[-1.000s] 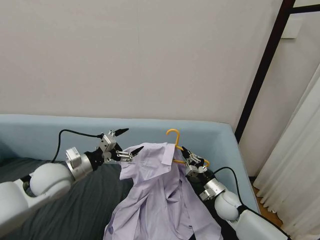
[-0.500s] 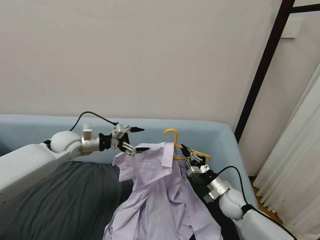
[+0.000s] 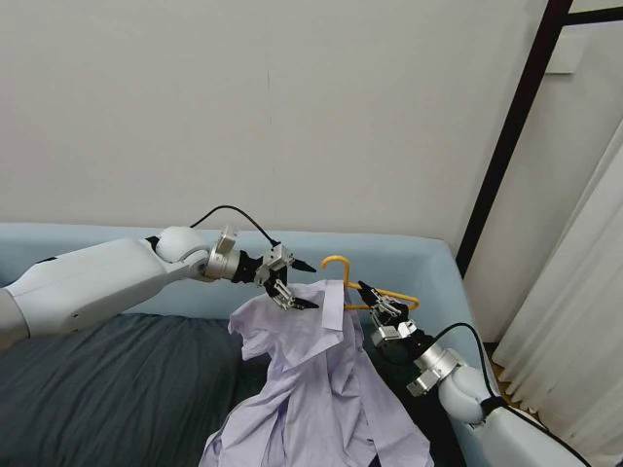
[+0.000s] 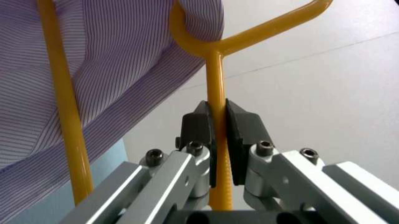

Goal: Pick up the clothes from the sofa and hang them on the clothes hanger.

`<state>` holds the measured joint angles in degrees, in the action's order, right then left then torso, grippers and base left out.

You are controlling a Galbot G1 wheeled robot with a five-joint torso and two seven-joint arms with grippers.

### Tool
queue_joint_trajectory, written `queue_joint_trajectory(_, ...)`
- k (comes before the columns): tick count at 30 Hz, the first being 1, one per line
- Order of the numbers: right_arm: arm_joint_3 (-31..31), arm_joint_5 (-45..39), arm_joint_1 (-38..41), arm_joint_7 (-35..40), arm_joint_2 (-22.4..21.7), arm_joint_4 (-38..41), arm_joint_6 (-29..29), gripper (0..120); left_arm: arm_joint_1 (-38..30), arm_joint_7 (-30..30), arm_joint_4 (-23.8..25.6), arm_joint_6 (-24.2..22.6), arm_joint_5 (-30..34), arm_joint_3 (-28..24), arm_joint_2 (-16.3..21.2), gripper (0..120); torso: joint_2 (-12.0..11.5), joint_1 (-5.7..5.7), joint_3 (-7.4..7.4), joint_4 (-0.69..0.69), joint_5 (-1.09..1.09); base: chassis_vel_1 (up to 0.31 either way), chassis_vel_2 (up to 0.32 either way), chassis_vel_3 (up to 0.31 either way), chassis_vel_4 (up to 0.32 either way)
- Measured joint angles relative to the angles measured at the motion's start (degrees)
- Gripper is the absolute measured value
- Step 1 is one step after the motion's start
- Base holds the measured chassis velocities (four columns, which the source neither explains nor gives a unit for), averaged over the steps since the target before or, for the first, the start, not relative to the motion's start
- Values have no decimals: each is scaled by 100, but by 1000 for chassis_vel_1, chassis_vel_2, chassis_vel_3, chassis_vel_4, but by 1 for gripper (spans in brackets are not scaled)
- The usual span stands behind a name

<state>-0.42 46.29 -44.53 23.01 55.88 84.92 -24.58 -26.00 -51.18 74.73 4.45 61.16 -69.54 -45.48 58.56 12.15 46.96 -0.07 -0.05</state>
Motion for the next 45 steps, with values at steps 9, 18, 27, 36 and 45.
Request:
queue_joint_trajectory(9, 16, 97, -68, 6, -77, 50, -53, 5, 85, -35, -304, -6, -101, -116, -244, 84, 0, 0, 0, -1, 2, 0, 0, 0, 0)
queue_joint_trajectory(18, -16, 219, -37, 7, -105, 68, -137, 5, 286, -31, -506, 1, -145, -7, -356, 47, 0, 0, 0, -1, 1, 0, 0, 0, 0)
queue_joint_trajectory(27, -46, 288, -43, 17, -74, -5, -180, 5, 445, -18, -575, 16, -148, 130, -370, 17, 1, -1, 0, -1, 1, 0, 0, 0, 0)
queue_joint_trajectory(36, -71, 262, -102, 27, -52, -2, -181, 5, 625, -14, -605, 34, -192, 243, -378, 1, 1, -1, 0, -1, 1, 0, 0, 0, 0)
queue_joint_trajectory(45, -134, 144, -183, 42, -61, 18, -101, 5, 839, -62, -743, 94, -301, 465, -433, 1, 1, -1, 0, -1, 1, 0, 0, 0, 0)
